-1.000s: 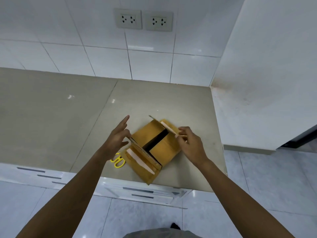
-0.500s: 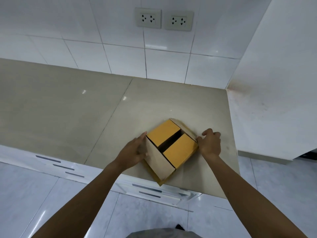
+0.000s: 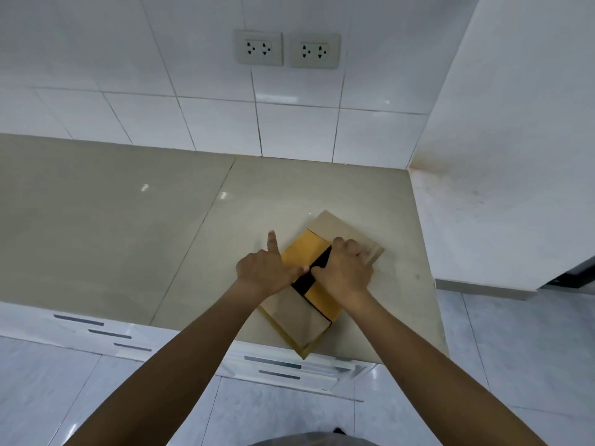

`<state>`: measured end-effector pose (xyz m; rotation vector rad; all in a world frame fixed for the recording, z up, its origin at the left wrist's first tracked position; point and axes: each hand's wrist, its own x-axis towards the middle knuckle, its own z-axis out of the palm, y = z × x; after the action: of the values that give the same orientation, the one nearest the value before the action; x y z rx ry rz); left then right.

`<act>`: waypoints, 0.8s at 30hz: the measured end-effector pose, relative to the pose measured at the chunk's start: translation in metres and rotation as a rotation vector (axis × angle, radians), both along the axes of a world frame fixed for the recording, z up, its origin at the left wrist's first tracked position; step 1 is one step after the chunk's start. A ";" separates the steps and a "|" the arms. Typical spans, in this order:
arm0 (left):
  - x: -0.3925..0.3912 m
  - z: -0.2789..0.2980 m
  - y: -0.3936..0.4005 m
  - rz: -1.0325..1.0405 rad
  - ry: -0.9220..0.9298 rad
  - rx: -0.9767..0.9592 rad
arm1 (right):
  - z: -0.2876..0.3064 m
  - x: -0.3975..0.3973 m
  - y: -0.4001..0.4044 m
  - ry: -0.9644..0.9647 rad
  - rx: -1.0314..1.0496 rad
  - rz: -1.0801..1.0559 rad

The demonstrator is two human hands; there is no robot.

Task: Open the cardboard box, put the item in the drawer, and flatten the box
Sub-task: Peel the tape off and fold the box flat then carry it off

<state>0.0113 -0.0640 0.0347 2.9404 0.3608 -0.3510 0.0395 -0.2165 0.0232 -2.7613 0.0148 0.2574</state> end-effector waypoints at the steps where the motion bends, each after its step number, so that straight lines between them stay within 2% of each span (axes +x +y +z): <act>1: 0.003 0.003 -0.003 -0.011 0.044 0.022 | 0.002 -0.001 -0.003 -0.009 0.061 -0.012; 5: 0.009 -0.001 -0.008 -0.103 0.113 0.085 | 0.014 0.001 -0.026 -0.036 0.292 -0.078; 7: 0.011 -0.002 -0.004 -0.107 0.107 0.026 | 0.014 0.001 -0.043 -0.036 0.394 -0.139; 11: 0.014 0.003 0.014 0.007 0.077 -0.247 | 0.000 -0.010 -0.075 0.011 0.513 -0.295; 17: 0.005 0.007 0.048 0.287 0.224 -0.921 | -0.009 -0.008 -0.102 0.363 0.918 -0.560; 20: 0.005 0.004 0.064 0.358 0.299 -1.054 | -0.009 -0.002 -0.112 0.529 1.050 -0.620; 24: 0.002 -0.001 0.071 0.386 0.264 -1.199 | -0.006 0.000 -0.119 0.640 1.147 -0.594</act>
<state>0.0138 0.0071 0.0338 1.6233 0.4998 -0.6169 0.0393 -0.3355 0.0172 -1.3748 0.6211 0.6939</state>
